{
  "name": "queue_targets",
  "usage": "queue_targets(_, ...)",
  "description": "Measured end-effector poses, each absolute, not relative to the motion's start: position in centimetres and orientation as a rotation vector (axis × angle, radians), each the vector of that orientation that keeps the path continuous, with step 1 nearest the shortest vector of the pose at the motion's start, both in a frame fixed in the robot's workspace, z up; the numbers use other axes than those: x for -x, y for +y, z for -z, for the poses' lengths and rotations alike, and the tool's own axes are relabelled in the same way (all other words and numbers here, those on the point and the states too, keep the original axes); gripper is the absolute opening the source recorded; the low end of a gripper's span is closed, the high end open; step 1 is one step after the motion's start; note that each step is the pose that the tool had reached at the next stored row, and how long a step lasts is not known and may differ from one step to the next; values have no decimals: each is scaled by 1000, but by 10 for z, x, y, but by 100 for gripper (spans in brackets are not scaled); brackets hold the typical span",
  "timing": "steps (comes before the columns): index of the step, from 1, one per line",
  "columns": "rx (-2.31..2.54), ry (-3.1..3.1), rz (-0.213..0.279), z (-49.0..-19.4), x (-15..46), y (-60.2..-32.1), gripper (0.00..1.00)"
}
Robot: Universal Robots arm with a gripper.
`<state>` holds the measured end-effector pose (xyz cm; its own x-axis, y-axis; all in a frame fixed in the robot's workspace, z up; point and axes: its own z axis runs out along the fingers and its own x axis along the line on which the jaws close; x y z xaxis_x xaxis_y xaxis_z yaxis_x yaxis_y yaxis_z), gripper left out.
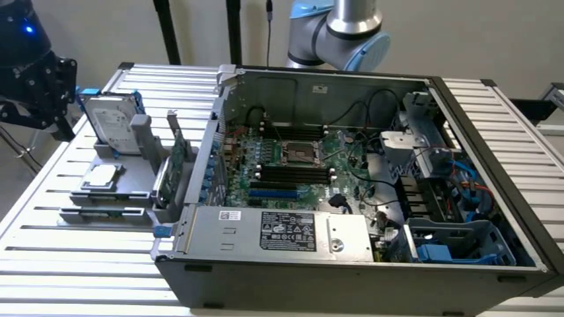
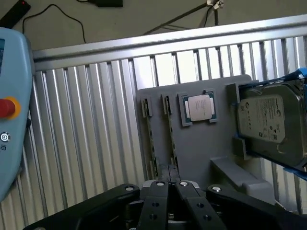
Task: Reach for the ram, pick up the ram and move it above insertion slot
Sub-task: 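Pick up the ram and move it above insertion slot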
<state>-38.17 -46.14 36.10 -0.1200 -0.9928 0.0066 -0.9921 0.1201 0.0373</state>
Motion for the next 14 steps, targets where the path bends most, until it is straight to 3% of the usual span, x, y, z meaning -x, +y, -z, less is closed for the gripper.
queue_targets(14, -2191, -2209, 34, -362, 382, -461, 11)
